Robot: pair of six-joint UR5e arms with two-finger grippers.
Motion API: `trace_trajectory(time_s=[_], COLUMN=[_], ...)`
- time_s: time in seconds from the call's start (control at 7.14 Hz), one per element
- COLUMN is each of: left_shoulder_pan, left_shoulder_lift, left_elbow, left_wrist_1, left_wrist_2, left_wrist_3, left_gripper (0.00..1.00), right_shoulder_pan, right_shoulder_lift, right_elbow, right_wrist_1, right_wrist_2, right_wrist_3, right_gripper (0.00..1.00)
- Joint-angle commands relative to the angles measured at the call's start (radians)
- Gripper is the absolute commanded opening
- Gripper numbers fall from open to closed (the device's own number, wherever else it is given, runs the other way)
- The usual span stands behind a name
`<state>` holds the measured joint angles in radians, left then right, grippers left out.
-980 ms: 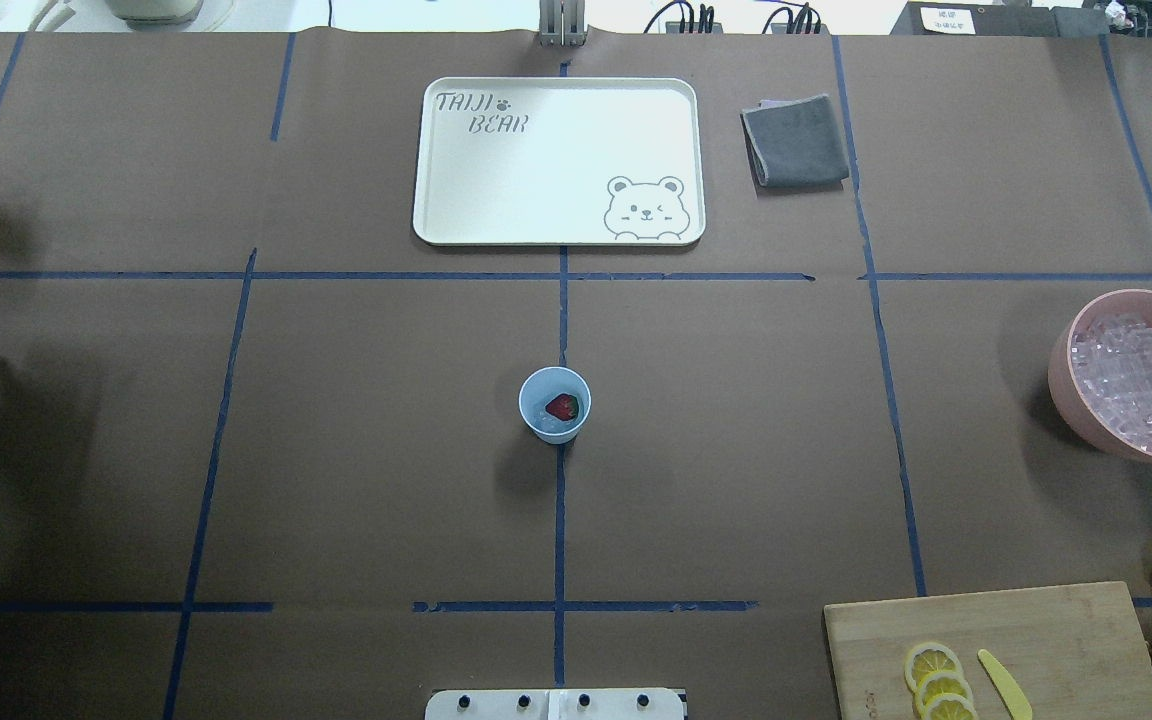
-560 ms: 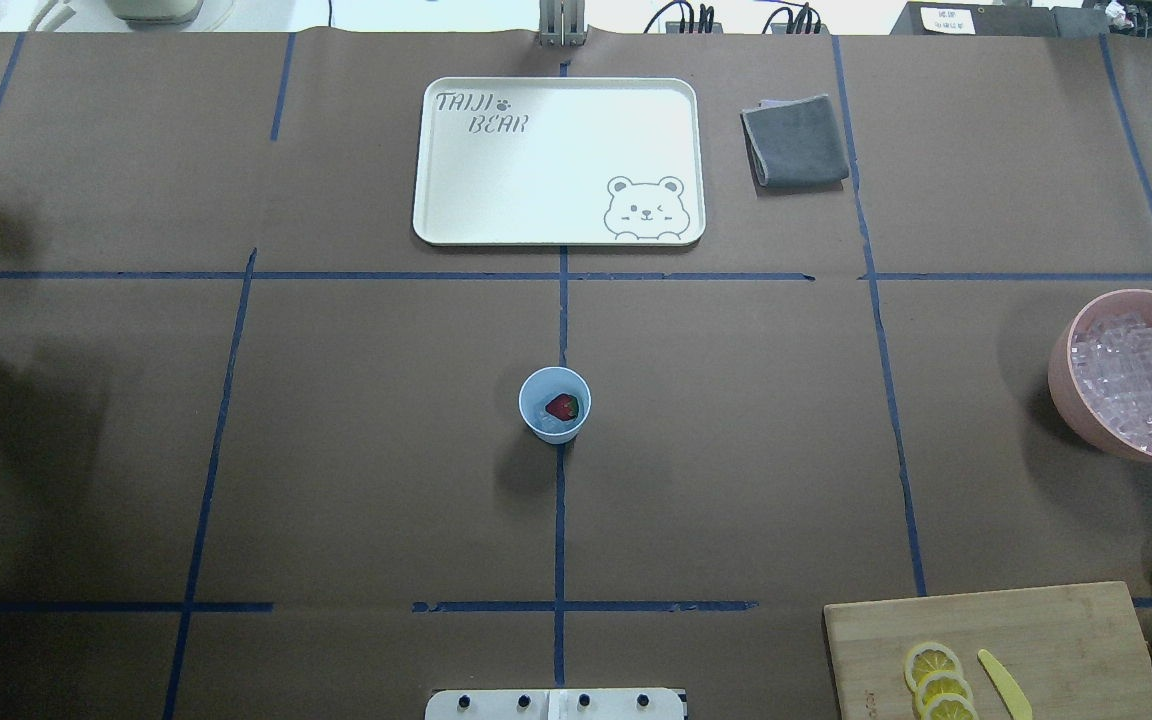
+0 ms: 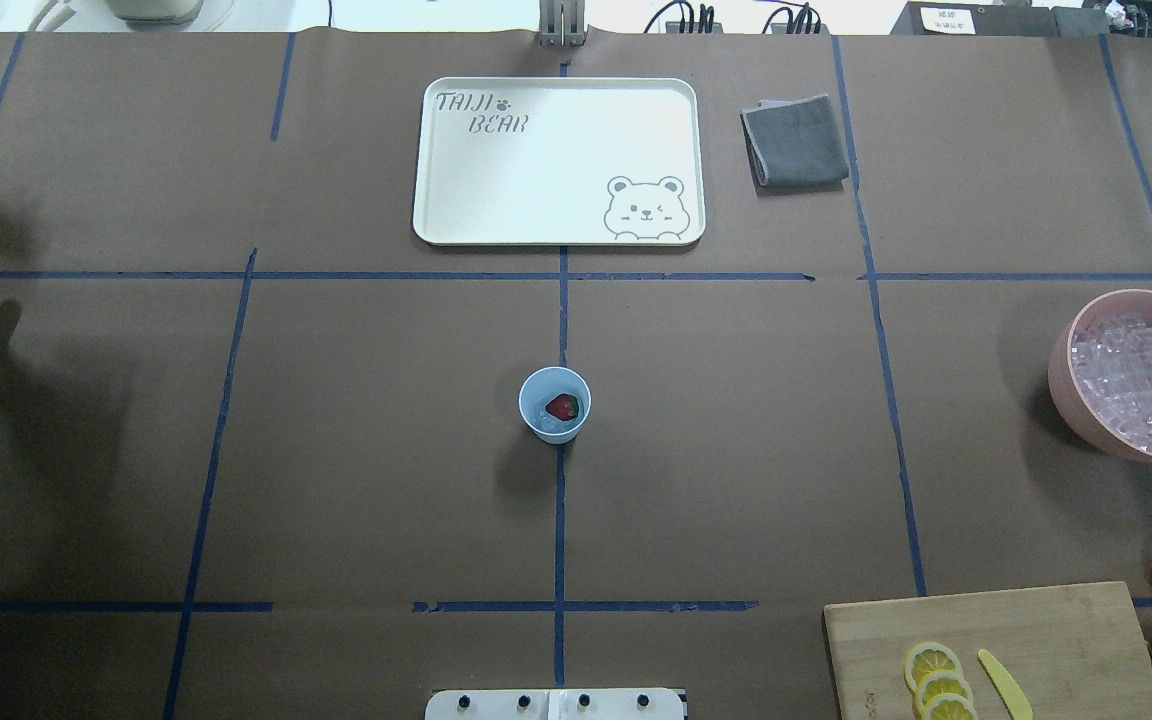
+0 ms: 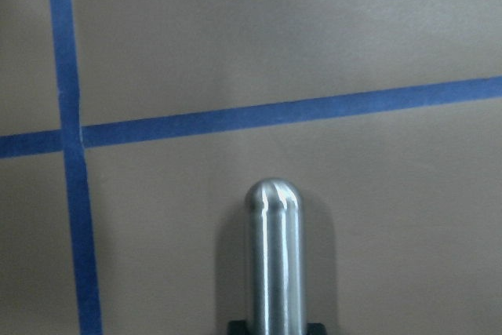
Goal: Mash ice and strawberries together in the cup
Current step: 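Grasp the metal pestle rod with the left gripper, then carry the metal pestle with the left gripper over the blue cup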
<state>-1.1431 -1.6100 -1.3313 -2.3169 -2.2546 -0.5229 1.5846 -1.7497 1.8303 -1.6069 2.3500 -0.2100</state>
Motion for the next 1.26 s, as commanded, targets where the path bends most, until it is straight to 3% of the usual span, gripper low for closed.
trace_trajectory(time_s=[0.0, 0.28, 0.56, 0.98, 1.12], left_shoulder_pan=[-0.006, -0.007, 0.009, 0.152, 0.233], left_shoulder_lift=[-0.016, -0.049, -0.173, -0.359, -0.401], left_elbow=[-0.093, -0.201, -0.311, -0.336, -0.327], left_wrist_1=[0.002, -0.007, -0.013, -0.056, -0.159], left_wrist_2=[-0.003, -0.01, -0.002, -0.002, 0.004], left_wrist_3=[0.0, 0.003, 0.015, 0.006, 0.006], left_gripper=[0.0, 0.01, 0.05, 0.02, 0.02], right_shoulder_pan=[0.0, 0.0, 0.0, 0.0, 0.0], right_shoulder_lift=[-0.001, -0.001, -0.001, 0.001, 0.002], right_elbow=[0.009, 0.009, 0.009, 0.006, 0.006], right_wrist_1=[-0.001, -0.001, -0.001, -0.001, -0.001], right_wrist_2=[-0.001, 0.0, -0.001, -0.001, -0.001], right_wrist_3=[0.003, 0.006, 0.006, 0.007, 0.007], right_gripper=[0.99, 0.99, 0.99, 0.99, 0.99])
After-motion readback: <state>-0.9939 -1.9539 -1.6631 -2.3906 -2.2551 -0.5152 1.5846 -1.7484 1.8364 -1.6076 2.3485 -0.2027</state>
